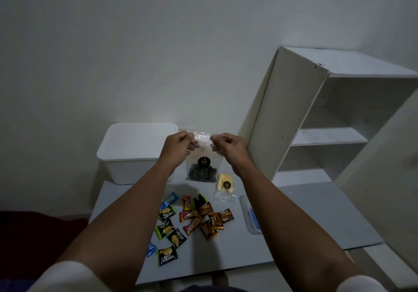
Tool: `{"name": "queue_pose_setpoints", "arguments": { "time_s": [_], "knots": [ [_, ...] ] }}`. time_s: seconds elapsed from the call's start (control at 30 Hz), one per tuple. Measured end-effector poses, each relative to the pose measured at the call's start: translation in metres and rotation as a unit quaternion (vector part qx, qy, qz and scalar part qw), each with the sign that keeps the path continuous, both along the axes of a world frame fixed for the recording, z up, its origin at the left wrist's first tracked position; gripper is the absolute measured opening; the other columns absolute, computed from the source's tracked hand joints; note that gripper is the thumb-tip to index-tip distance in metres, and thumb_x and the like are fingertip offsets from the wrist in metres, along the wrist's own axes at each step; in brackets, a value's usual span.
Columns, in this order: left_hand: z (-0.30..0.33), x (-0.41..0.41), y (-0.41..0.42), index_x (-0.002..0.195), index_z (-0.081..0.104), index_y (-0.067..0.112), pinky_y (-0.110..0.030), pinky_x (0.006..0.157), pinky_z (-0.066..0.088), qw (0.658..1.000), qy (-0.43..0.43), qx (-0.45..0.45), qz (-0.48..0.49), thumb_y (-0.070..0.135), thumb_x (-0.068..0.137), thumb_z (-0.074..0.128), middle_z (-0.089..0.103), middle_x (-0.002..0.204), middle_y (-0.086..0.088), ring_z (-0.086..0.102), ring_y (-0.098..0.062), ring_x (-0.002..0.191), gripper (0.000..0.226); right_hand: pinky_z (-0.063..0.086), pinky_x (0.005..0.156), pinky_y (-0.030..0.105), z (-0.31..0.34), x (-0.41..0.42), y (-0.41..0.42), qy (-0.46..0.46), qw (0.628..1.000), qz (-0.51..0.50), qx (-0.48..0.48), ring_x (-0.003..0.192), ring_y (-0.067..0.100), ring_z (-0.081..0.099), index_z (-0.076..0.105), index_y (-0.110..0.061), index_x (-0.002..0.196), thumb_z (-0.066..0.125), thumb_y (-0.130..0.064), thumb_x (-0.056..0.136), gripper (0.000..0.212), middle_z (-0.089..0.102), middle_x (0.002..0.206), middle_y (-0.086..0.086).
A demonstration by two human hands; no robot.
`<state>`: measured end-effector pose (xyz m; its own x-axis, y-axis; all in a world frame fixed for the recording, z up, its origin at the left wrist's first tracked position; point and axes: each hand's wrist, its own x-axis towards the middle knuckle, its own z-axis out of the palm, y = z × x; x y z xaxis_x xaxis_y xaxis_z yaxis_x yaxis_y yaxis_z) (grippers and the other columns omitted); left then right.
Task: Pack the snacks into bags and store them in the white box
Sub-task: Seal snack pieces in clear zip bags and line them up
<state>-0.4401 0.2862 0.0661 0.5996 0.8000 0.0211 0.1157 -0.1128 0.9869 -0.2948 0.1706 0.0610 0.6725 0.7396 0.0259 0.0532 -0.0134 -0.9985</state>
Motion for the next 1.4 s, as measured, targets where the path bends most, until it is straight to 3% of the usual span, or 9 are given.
{"name": "queue_pose_setpoints", "arguments": {
  "time_s": [0.1, 0.23, 0.3, 0.4, 0.6, 0.8, 1.03, 1.23, 1.4],
  "knots": [
    [-0.001, -0.001, 0.006, 0.094, 0.071, 0.005, -0.034, 0.077, 0.054, 1.0, 0.011, -0.004, 0.014, 0.024, 0.104, 0.051, 0.077, 0.089, -0.006, 0.065, -0.015, 0.077, 0.03, 0.056, 0.074, 0.031, 0.002, -0.001, -0.004, 0.031, 0.999, 0.041, -0.014, 0.08, 0.018, 0.07, 0.076, -0.005, 0.112, 0.066, -0.021, 0.098, 0.023, 0.078, 0.101, 0.015],
    [-0.01, -0.001, 0.006, 0.087, 0.072, 0.019, -0.037, 0.08, 0.053, 0.998, 0.036, 0.009, 0.043, 0.029, 0.102, 0.053, 0.076, 0.095, -0.004, 0.065, -0.017, 0.082, 0.026, 0.052, 0.068, 0.028, 0.0, -0.005, -0.003, -0.017, 0.999, 0.04, -0.012, 0.071, 0.014, 0.072, 0.075, -0.001, 0.112, 0.061, -0.015, 0.101, 0.023, 0.079, 0.092, 0.011],
    [-0.011, 0.001, 0.001, 0.095, 0.067, 0.024, -0.029, 0.074, 0.047, 0.992, 0.038, 0.038, 0.115, 0.032, 0.098, 0.059, 0.071, 0.097, 0.0, 0.063, -0.018, 0.086, 0.012, 0.054, 0.072, 0.03, 0.0, -0.008, -0.001, -0.01, 0.999, 0.038, -0.011, 0.078, 0.02, 0.074, 0.074, -0.003, 0.115, 0.062, -0.019, 0.101, 0.025, 0.08, 0.098, 0.01],
    [-0.01, 0.002, -0.007, 0.096, 0.057, 0.014, -0.03, 0.067, 0.043, 0.979, 0.051, 0.02, 0.195, 0.042, 0.093, 0.064, 0.061, 0.084, 0.0, 0.058, -0.019, 0.077, 0.029, 0.057, 0.08, 0.038, 0.001, -0.01, 0.001, -0.009, 0.999, 0.038, -0.003, 0.094, 0.029, 0.076, 0.074, -0.008, 0.118, 0.063, -0.025, 0.101, 0.027, 0.079, 0.106, 0.006],
    [-0.006, 0.011, -0.015, 0.067, 0.055, 0.016, -0.042, 0.077, 0.056, 0.979, -0.071, -0.18, 0.059, 0.048, 0.094, 0.058, 0.062, 0.072, -0.008, 0.061, -0.023, 0.073, 0.042, 0.06, 0.089, 0.033, 0.0, -0.028, 0.008, -0.067, 0.994, 0.091, 0.006, 0.102, 0.018, 0.075, 0.076, -0.005, 0.117, 0.064, -0.019, 0.1, 0.025, 0.078, 0.109, 0.01],
    [0.002, 0.008, -0.013, 0.067, 0.051, 0.014, -0.038, 0.071, 0.05, 0.989, -0.047, -0.128, 0.049, 0.021, 0.093, 0.049, 0.055, 0.069, -0.009, 0.056, -0.025, 0.072, 0.026, 0.057, 0.089, 0.059, 0.007, -0.031, 0.011, -0.029, 0.996, 0.084, 0.006, 0.097, 0.041, 0.073, 0.082, -0.009, 0.094, 0.073, -0.036, 0.092, 0.029, 0.077, 0.095, 0.019],
    [0.004, 0.003, -0.007, 0.075, 0.052, 0.011, -0.039, 0.071, 0.047, 0.999, 0.006, -0.04, -0.034, 0.016, 0.1, 0.04, 0.05, 0.066, -0.006, 0.049, -0.022, 0.065, 0.028, 0.061, 0.084, 0.048, 0.014, -0.027, 0.011, -0.043, 0.996, 0.073, -0.017, 0.092, 0.032, 0.075, 0.081, -0.005, 0.094, 0.078, -0.02, 0.088, 0.016, 0.078, 0.092, 0.017],
    [-0.003, 0.0, -0.005, 0.076, 0.054, 0.013, -0.05, 0.086, 0.056, 0.991, 0.076, 0.034, -0.104, 0.023, 0.104, 0.038, 0.06, 0.074, -0.005, 0.058, -0.023, 0.074, 0.033, 0.062, 0.067, 0.033, 0.014, -0.022, 0.008, -0.051, 0.996, 0.061, -0.037, 0.072, 0.021, 0.073, 0.072, 0.011, 0.09, 0.069, -0.002, 0.089, 0.013, 0.072, 0.084, 0.024],
    [-0.007, 0.004, -0.009, 0.068, 0.057, 0.021, -0.038, 0.07, 0.047, 0.99, 0.079, 0.048, -0.104, 0.021, 0.103, 0.044, 0.059, 0.066, -0.001, 0.055, -0.019, 0.064, 0.038, 0.061, 0.068, 0.037, 0.009, -0.019, 0.003, -0.063, 0.995, 0.067, -0.04, 0.072, 0.022, 0.07, 0.064, 0.018, 0.089, 0.065, 0.002, 0.09, 0.016, 0.07, 0.085, 0.028]
  ]
}}
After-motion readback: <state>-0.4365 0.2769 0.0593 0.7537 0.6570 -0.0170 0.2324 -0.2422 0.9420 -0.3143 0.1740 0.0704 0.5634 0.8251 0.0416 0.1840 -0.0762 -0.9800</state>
